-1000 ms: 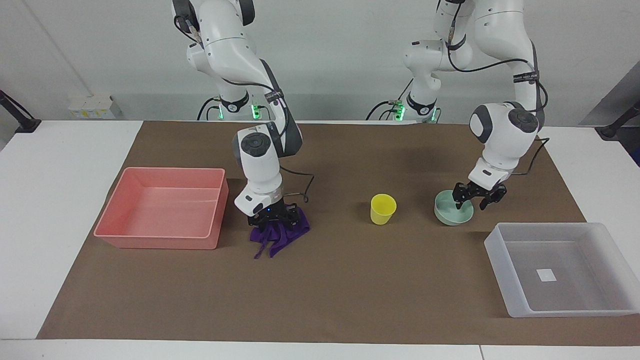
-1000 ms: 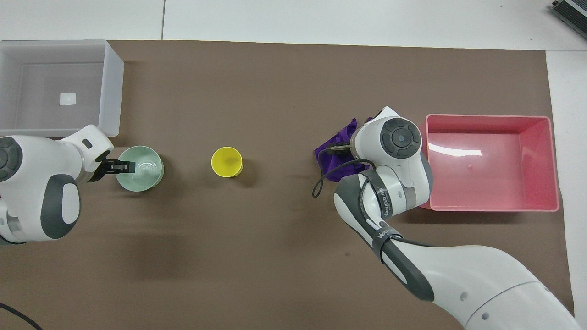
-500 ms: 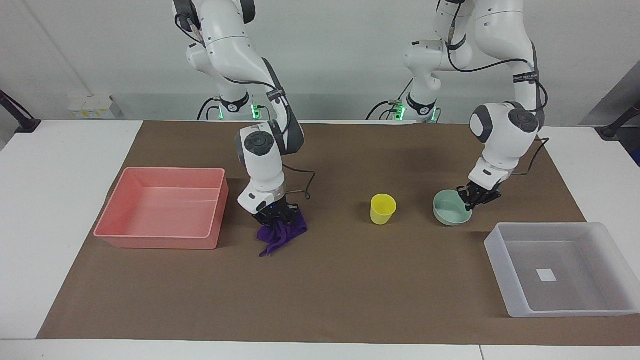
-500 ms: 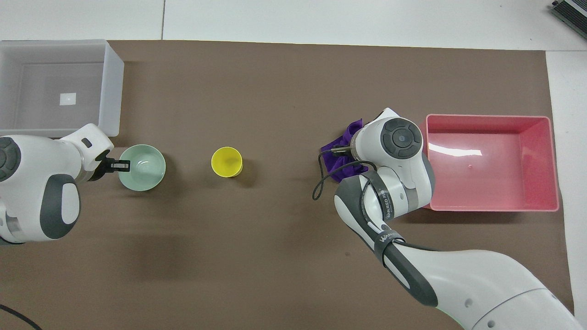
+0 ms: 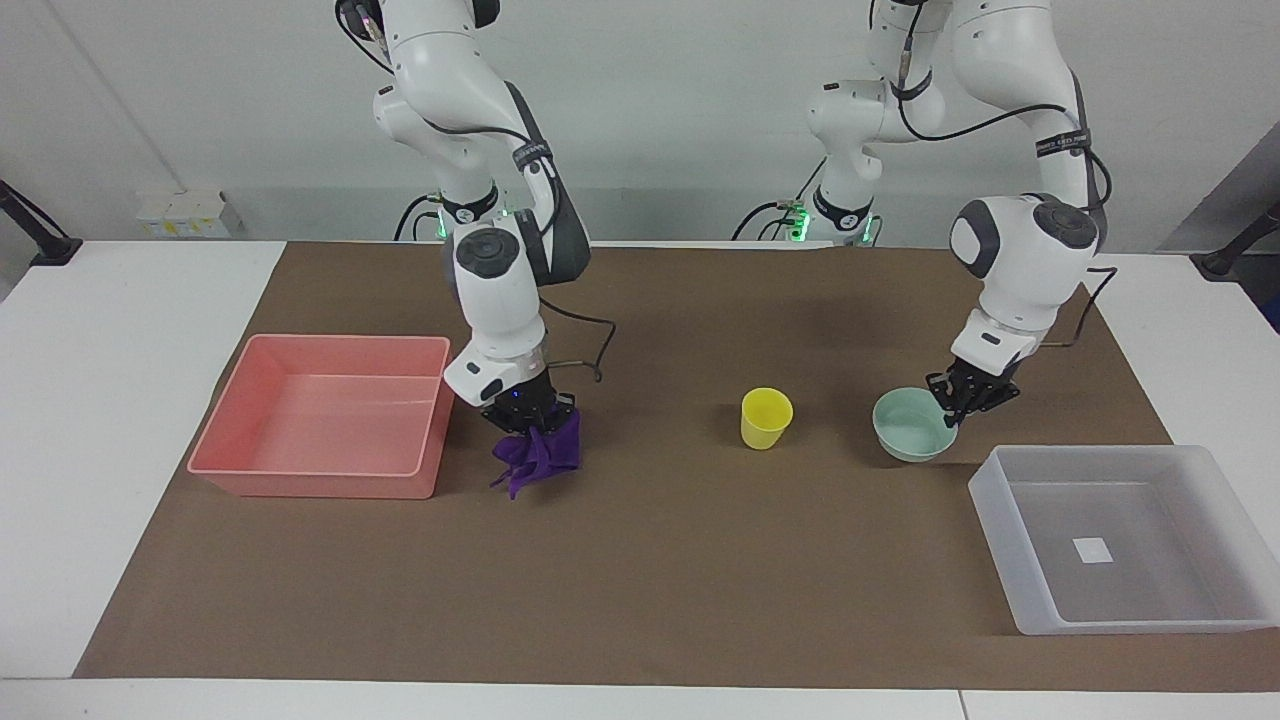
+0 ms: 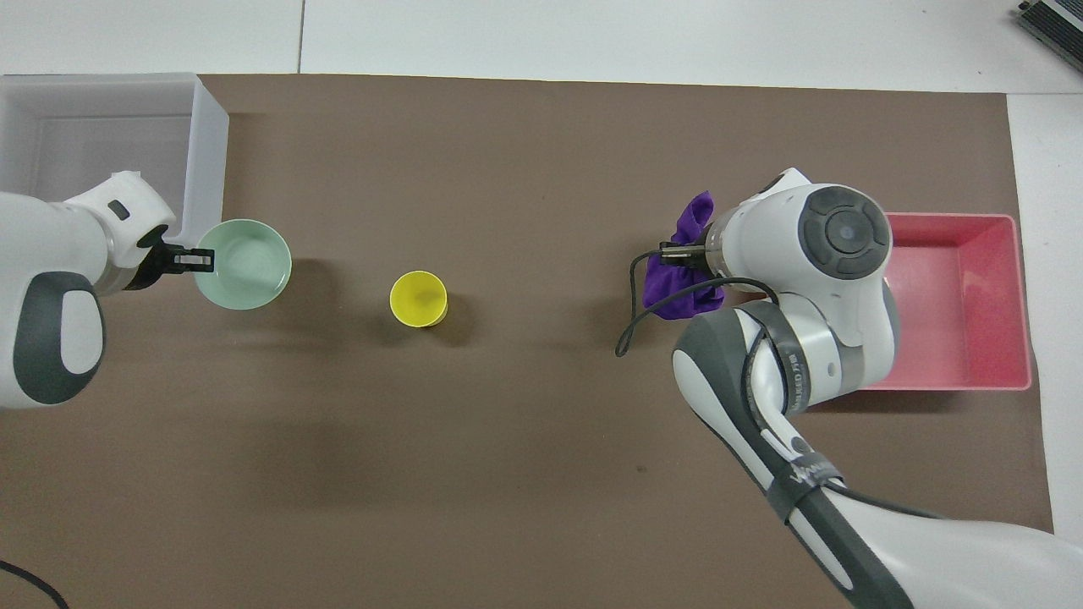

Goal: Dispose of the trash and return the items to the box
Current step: 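Lift the bowl into the clear box while the right gripper carries the cloth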

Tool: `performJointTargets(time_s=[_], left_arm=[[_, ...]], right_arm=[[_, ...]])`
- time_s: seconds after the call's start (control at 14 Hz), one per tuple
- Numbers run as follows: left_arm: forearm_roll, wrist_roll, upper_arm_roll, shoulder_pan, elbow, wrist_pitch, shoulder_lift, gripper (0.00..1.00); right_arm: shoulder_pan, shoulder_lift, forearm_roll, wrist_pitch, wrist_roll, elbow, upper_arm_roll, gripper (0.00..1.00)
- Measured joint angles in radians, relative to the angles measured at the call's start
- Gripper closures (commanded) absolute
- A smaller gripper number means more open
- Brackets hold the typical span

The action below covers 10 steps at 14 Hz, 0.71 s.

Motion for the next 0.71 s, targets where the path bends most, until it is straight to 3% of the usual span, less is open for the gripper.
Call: performJointTargets(time_s=[0.29,0.71], left_arm=[[0.0,0.0,0.004,0.019,0.225,-0.111,0.076,1.0],[0.0,0.0,0.005,0.107,0.414,-0.117,0.198,1.0]], right_arm=[[-0.064,-0.104,-0.002,-0.071,0.009,0.002,-0.001,1.0],[-0.183,-0.185,-0.003,-0.201,-0.118,0.019,-0.003,1.0]])
